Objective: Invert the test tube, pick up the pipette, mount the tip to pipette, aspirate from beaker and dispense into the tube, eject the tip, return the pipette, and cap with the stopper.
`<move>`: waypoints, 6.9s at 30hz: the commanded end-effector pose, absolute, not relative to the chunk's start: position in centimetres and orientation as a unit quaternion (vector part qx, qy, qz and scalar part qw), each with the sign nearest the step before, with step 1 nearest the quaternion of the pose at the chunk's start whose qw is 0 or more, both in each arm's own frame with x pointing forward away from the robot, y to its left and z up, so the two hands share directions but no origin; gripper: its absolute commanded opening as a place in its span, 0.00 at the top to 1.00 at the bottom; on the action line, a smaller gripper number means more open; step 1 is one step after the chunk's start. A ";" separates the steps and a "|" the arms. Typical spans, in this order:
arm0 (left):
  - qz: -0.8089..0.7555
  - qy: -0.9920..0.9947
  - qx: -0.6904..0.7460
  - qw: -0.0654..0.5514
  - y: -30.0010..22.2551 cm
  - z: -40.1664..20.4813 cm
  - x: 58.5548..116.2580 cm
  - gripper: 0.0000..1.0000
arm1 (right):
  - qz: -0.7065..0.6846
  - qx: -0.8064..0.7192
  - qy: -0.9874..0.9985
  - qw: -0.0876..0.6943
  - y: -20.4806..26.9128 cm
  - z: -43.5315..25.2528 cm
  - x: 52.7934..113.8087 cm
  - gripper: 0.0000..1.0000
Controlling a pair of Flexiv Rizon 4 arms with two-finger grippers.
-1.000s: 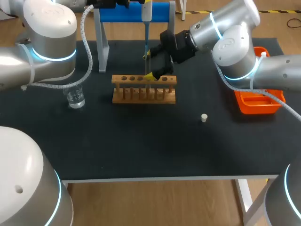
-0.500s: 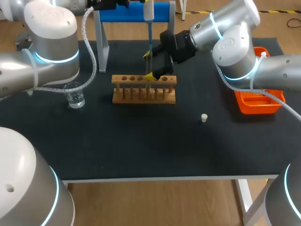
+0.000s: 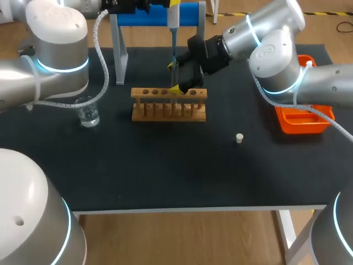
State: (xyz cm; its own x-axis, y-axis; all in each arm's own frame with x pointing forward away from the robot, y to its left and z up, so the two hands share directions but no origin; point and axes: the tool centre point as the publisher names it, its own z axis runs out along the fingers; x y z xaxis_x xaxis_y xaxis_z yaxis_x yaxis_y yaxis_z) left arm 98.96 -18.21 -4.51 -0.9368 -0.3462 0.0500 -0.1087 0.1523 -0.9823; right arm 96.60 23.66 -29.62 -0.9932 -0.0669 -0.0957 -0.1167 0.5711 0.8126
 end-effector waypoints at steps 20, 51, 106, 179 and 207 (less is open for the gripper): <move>-0.645 0.745 -0.129 0.110 -17.8 -5.1 98.4 1.00 | 0.459 -0.052 0.887 0.025 23.6 -29.5 96.6 0.00; -0.649 0.742 -0.141 0.097 -17.9 -6.4 98.5 1.00 | 0.459 -0.052 0.887 0.025 23.6 -29.5 96.6 0.00; -0.652 0.737 -0.154 0.088 -18.0 -8.1 99.0 1.00 | 0.459 -0.052 0.887 0.025 23.6 -29.5 96.6 0.00; -0.638 0.750 -0.118 0.125 -18.3 -7.8 97.8 1.00 | 0.459 -0.052 0.887 0.025 23.6 -29.5 96.6 0.00; -0.622 0.765 -0.119 0.115 -19.3 -8.0 97.6 1.00 | 0.459 -0.052 0.887 0.025 23.6 -29.5 96.6 0.00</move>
